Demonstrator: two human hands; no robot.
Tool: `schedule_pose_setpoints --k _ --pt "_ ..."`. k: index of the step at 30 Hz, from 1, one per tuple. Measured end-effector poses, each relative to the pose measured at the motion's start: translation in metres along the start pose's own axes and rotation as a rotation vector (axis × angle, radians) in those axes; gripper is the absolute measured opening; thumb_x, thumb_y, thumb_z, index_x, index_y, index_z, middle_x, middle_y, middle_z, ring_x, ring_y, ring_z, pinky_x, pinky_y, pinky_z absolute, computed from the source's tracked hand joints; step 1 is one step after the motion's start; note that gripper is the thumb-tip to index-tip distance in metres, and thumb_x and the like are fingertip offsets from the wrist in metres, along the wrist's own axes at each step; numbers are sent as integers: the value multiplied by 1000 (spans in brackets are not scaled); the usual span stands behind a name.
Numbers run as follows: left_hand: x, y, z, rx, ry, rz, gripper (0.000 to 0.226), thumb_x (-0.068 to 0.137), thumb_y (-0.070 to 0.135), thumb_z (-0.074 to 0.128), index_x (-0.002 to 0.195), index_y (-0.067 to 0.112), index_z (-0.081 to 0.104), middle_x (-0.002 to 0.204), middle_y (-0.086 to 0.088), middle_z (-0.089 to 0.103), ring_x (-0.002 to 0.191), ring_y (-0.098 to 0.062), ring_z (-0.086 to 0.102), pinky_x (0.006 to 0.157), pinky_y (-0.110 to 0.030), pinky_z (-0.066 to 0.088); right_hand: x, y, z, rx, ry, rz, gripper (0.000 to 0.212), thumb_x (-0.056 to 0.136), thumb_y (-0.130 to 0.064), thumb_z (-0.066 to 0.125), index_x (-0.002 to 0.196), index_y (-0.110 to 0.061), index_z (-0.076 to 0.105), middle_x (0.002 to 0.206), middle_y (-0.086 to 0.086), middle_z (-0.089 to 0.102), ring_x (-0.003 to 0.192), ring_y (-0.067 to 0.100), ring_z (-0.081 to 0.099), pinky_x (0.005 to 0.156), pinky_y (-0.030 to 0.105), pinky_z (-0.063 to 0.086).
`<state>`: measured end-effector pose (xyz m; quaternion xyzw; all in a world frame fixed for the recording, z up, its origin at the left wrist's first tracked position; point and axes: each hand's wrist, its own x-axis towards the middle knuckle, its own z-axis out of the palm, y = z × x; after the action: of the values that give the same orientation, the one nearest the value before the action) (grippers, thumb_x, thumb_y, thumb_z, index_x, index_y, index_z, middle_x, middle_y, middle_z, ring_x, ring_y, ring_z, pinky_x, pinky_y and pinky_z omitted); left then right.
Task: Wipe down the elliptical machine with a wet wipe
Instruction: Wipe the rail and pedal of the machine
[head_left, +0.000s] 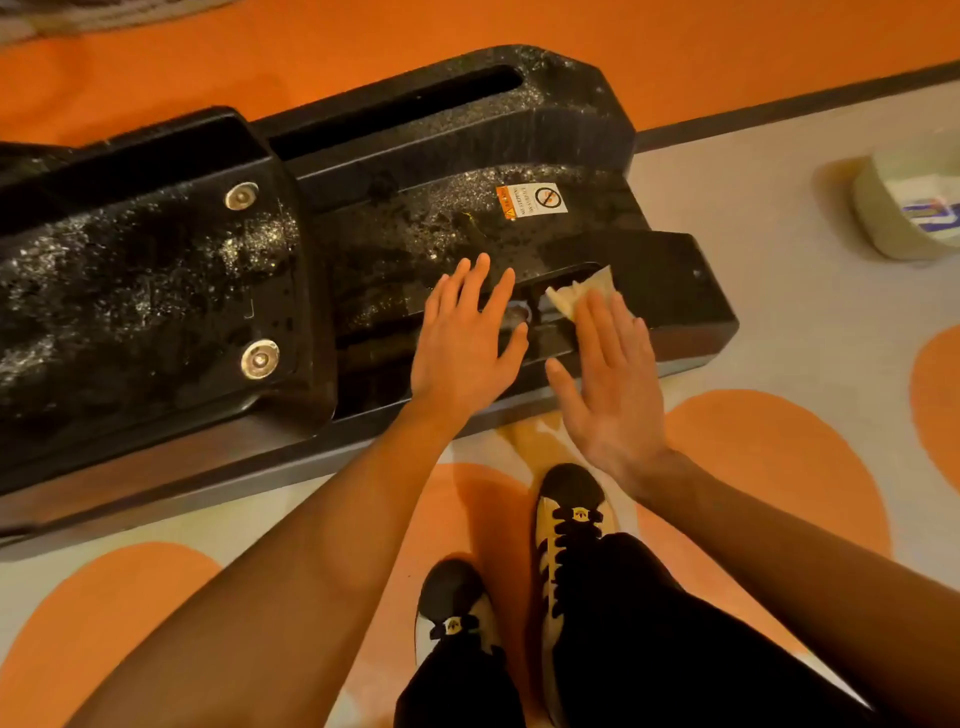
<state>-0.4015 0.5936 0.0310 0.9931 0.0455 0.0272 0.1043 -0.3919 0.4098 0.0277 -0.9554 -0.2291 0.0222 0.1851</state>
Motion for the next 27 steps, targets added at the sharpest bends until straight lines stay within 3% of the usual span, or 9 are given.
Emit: schedule_pose_setpoints --k 3,5,9,12,18,20,24,27 --pt "1 -1 2 -27 40 -4 69 101 50 23 160 17 36 169 -15 28 157 -34 21 127 -48 14 -14 -16 23 -50 -15 -199 76 106 -58 9 163 -9 20 171 9 14 159 20 2 129 45 6" --pt "0 -2 3 -17 58 1 67 102 47 26 160 16 37 168 -16 29 157 -35 22 127 -49 18 -9 -1 24 -34 23 -215 72 107 -55 9 163 -10 20 171 9 14 159 20 3 129 44 6" --pt "1 0 3 26 58 -6 64 103 45 29 160 17 37 168 -15 30 156 -35 24 125 -51 21 4 43 14 172 232 102 65 107 -46 19 162 -10 25 170 7 20 159 19 9 129 45 9" --pt "2 1 3 27 62 -17 64 103 46 28 159 16 38 167 -15 30 156 -35 24 125 -51 21 0 37 18 292 312 181 64 107 -43 21 161 -8 26 170 8 20 159 21 8 129 46 12" --pt "3 -1 4 -54 95 0 63 101 39 36 156 11 44 165 -20 34 154 -39 27 124 -56 26 -17 -13 49 204 188 -235 69 107 -47 24 160 -3 27 169 13 20 159 23 7 129 46 7" --pt "2 -2 5 -56 95 -2 62 101 39 37 157 13 43 166 -18 33 155 -38 25 124 -55 25 -13 2 50 203 278 -154 67 107 -43 26 160 -2 23 170 16 15 159 25 4 129 46 6" --pt "4 -3 9 -65 113 1 59 103 37 42 157 14 44 165 -18 34 155 -38 26 124 -56 25 6 32 43 384 482 193 71 107 -45 22 160 2 17 169 24 8 158 33 -2 129 52 7" --pt "4 -3 8 -66 109 -3 60 102 38 40 157 14 44 165 -18 34 155 -38 26 124 -56 26 3 11 54 404 494 87 76 107 -47 22 156 11 22 165 31 12 156 45 1 128 53 7"
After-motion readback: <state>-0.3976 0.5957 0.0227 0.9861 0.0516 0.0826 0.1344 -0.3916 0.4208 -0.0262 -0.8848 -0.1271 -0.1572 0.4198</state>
